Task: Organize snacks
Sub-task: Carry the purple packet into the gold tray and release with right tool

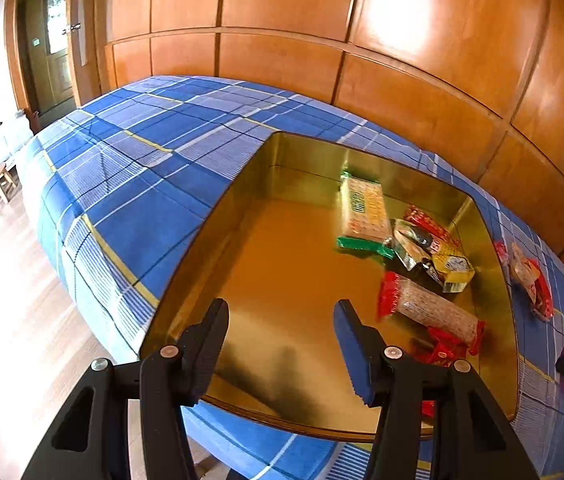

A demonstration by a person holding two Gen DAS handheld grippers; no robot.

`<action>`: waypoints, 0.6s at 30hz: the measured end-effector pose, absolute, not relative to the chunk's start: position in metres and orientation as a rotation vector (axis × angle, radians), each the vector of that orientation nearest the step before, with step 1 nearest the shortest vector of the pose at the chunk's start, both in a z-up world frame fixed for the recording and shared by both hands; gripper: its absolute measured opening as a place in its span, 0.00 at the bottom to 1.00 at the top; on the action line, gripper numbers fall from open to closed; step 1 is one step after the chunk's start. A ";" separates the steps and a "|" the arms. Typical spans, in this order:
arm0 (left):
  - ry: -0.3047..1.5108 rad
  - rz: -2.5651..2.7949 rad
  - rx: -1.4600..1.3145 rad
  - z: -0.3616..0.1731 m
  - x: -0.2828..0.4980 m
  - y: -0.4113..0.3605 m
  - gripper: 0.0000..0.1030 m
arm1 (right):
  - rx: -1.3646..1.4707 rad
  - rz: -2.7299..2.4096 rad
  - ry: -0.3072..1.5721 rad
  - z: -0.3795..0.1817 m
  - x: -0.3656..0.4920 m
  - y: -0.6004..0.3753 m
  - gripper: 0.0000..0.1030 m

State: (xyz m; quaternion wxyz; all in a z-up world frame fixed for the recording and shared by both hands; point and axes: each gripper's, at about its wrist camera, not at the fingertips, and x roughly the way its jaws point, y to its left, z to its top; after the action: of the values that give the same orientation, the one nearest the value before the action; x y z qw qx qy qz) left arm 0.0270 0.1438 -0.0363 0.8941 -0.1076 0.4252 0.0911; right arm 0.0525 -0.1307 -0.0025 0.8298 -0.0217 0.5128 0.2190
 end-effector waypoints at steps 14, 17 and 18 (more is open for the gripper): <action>0.865 0.215 -0.254 -0.034 0.020 0.164 0.54 | -0.130 0.784 1.181 -0.028 0.096 0.053 0.37; 0.870 0.218 -0.260 -0.036 0.019 0.166 0.54 | -0.187 0.755 1.252 -0.060 0.101 0.065 0.40; 0.870 0.216 -0.262 -0.036 0.020 0.167 0.54 | -0.194 0.749 1.268 -0.065 0.101 0.064 0.41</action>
State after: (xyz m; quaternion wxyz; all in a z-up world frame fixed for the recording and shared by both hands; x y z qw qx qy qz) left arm 0.0197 0.1672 -0.0359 0.8930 -0.1264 0.4191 0.1043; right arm 0.1007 0.0637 -0.0648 0.7368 -0.0882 0.5771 0.3411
